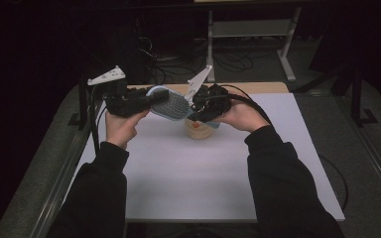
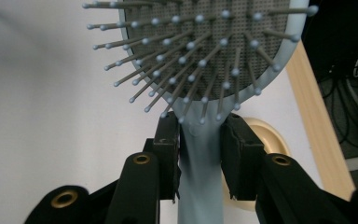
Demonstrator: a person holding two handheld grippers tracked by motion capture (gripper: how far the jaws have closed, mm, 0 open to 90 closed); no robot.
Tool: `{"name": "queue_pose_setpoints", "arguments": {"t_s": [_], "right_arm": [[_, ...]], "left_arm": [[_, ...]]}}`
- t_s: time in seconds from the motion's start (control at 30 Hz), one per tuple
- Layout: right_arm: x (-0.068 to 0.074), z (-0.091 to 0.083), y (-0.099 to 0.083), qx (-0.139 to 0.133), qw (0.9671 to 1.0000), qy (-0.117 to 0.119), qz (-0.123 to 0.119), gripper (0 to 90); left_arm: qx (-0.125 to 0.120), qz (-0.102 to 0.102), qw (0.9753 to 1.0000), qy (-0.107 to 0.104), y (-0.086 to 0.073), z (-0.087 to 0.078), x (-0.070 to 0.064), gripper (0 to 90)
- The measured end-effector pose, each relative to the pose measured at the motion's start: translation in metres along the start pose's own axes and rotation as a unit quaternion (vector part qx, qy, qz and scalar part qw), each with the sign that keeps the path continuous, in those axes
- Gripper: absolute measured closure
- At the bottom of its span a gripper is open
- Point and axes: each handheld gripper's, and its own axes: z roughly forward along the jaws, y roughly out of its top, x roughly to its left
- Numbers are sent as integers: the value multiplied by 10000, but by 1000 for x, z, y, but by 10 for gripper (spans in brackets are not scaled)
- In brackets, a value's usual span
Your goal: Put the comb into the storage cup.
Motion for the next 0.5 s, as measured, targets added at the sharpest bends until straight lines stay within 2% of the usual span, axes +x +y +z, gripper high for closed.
{"name": "queue_pose_setpoints", "arguments": {"t_s": [0.13,0.27,0.37,0.5], "right_arm": [[-2,-1,-5,-92,9998,-6,192,584],[-3,-3,-8,-78,9996,-22,256,524],[-6,-8,-11,-197,9988,-11,459,455],[-12,-18,-16,-372,9963,-1,773,319]], "left_arm": [[95,110,9999,-7,4,3,-5,589],[127,222,9997,-19,7,6,-9,588],[174,319,9993,41,12,7,-12,587],[280,495,9983,152,17,7,-16,586]]}}
